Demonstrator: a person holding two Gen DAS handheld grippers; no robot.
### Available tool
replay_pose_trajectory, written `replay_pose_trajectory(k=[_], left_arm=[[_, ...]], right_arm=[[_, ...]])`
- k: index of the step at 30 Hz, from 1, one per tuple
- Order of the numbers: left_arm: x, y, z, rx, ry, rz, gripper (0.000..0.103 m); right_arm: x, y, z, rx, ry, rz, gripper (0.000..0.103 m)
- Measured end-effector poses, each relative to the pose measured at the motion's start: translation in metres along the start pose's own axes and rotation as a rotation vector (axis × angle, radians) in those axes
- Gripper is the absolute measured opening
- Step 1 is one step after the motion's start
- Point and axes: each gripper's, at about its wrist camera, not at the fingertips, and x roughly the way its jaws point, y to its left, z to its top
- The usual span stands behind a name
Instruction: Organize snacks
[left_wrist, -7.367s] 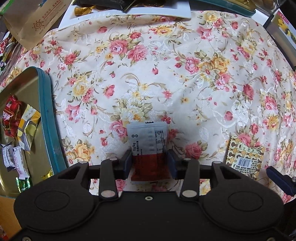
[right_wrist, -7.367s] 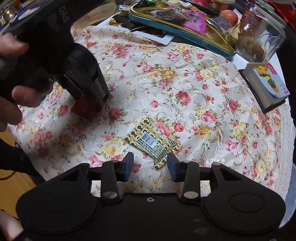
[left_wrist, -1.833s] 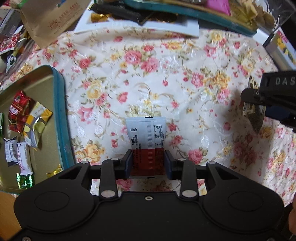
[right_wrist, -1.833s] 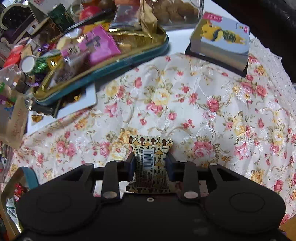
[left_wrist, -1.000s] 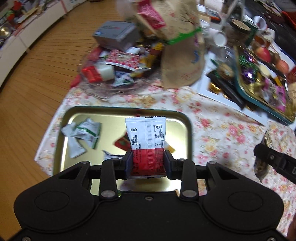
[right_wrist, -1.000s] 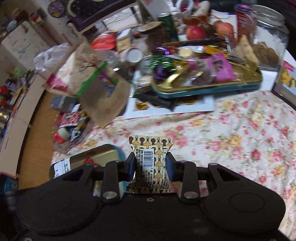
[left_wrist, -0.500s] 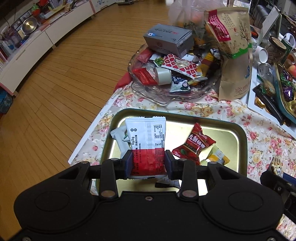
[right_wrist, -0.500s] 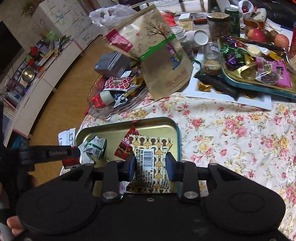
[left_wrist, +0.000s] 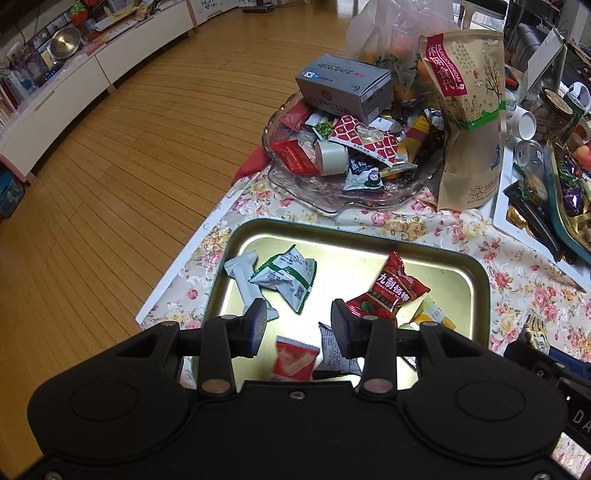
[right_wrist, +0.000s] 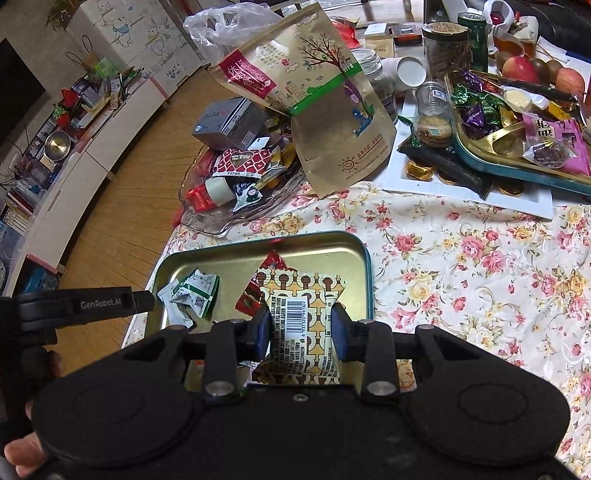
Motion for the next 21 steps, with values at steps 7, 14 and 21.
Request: replay_pose_trajectory(k=[7, 14, 21], left_arm=[[0.007, -0.009, -0.006, 0.05, 0.035, 0.001, 0.049], [0.004, -0.013, -0.008, 0.063, 0.033, -0.01, 0.049], [0.006, -0.014, -0.009, 0.069, 0.044, -0.009, 0.049]], right_arm=[[0.002, 0.005, -0.001, -0.011, 0.001, 0.013, 0.036], [0.005, 0.007, -0.002, -0.008, 0.013, 0.029, 0.043], [0.008, 0.007, -0.002, -0.006, 0.012, 0.004, 0.045]])
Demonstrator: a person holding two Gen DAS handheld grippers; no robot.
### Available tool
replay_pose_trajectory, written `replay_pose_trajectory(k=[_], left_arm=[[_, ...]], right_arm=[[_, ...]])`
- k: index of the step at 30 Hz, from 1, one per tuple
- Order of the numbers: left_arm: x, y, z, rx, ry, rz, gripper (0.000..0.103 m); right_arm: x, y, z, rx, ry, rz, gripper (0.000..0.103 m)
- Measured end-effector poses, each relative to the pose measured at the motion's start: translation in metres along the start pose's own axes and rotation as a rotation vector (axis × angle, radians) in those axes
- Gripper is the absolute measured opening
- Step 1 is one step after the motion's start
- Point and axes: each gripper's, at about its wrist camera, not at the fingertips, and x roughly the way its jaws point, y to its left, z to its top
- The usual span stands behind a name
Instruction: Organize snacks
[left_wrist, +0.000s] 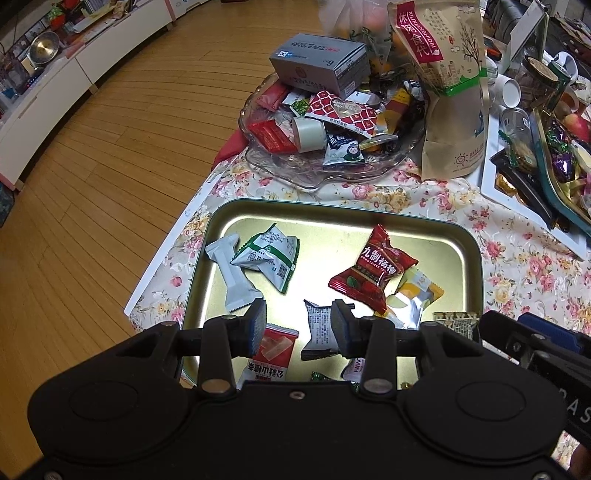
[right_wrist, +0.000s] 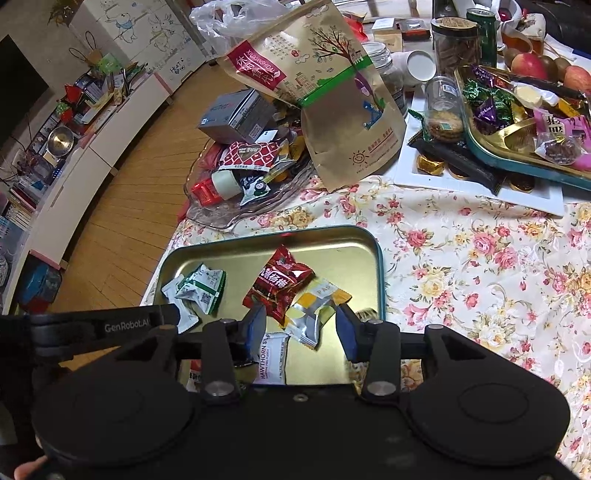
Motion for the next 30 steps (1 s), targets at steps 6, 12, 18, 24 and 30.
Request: replay_pose_trajectory(k=[6, 12, 18, 24, 30], left_arm=[[0.0013, -0.0046, -0.0025, 0.023, -0.002, 0.008, 0.049], [0.0012, -0.0076, -0.0047, 0.043, -0.022, 0.035, 0.049], [0.0006, -0.0097, -0.0067, 0.053, -0.047, 0.052, 0.049], [-0.0005, -0.01, -0.0076, 0.052, -0.058, 0.05, 0.049], [-0.003, -0.0081, -0.0071, 0.038, -0.072, 0.054, 0.049]], right_arm=[[0.0026, 0.0003, -0.0011, -0.021, -0.007, -0.042, 0.045], [0.0063, -0.0016, -0.0022, -0.039, -0.004, -0.083, 0.045], [0.0079, -0.0026, -0.0042, -0.067, -0.019, -0.143, 0.045], [0.008, -0.0047, -0.0036, -0.062, -0.018, -0.147, 0.045], [0.009, -0.003, -0.004, -0.068, -0.013, -0.147, 0.045]])
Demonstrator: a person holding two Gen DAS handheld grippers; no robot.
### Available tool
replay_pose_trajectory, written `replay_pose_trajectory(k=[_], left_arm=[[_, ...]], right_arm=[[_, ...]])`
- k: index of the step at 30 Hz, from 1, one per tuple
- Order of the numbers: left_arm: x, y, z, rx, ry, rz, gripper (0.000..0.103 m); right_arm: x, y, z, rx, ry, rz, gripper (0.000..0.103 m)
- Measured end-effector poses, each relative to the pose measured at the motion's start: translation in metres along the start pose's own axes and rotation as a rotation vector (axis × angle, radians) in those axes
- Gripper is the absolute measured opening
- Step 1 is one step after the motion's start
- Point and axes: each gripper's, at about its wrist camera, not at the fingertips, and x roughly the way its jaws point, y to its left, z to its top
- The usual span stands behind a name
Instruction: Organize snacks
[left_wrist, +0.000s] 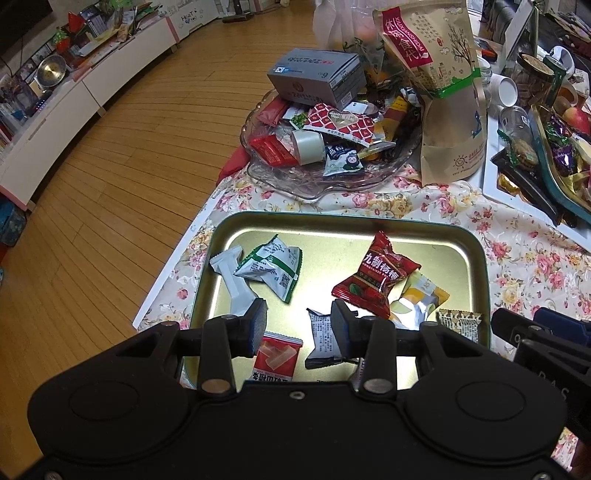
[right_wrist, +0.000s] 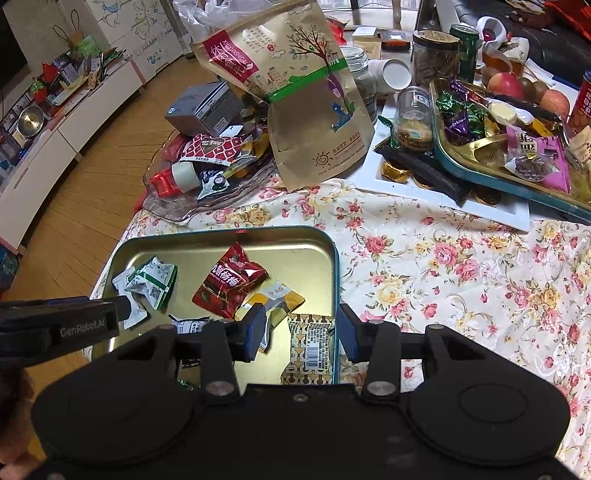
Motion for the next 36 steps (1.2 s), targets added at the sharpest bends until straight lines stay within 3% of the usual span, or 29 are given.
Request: replay_pose_trajectory(k=[36], left_arm=[[0.0039, -0.0046, -0.0013, 0.006, 0.034, -0.024, 0.048]], right_arm=[[0.0033, 0.0005, -0.0012, 0.0, 0.03, 0.011, 0.045]])
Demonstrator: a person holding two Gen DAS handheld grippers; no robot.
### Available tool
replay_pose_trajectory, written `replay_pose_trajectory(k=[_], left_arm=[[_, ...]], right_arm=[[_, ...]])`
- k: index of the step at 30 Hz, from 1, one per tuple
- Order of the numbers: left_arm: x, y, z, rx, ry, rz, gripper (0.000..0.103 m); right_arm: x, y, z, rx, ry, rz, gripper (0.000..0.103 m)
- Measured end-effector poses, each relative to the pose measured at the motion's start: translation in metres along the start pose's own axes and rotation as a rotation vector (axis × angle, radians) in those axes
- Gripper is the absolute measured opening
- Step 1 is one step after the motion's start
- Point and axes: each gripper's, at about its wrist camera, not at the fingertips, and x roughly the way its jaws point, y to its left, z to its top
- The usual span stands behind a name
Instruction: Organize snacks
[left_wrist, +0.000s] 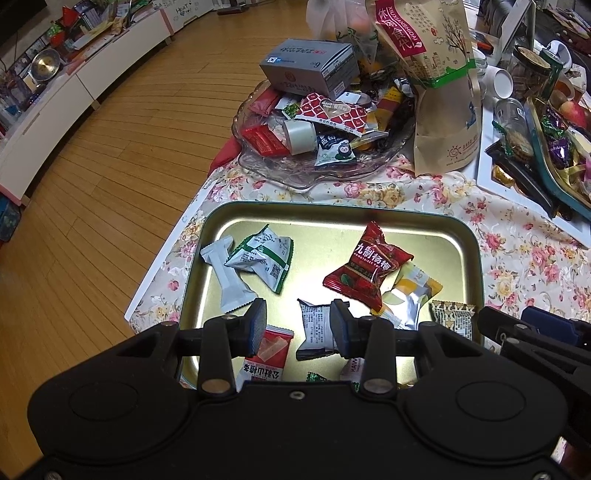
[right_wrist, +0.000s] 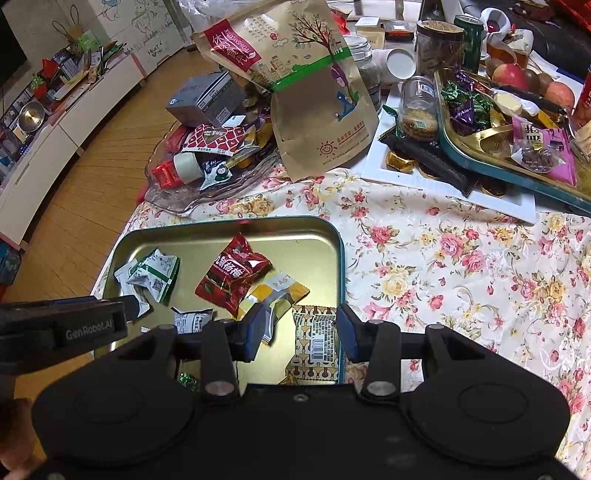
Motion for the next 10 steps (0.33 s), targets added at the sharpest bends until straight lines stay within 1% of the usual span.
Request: replay_pose_trajectory(k=[10], left_arm=[[0.0003, -0.0008, -0.0008, 0.005, -0.002, -0.004, 0.048]], right_arm=[[0.0014, 0.0023, -0.0014, 0.002, 0.006, 0.002, 0.045]])
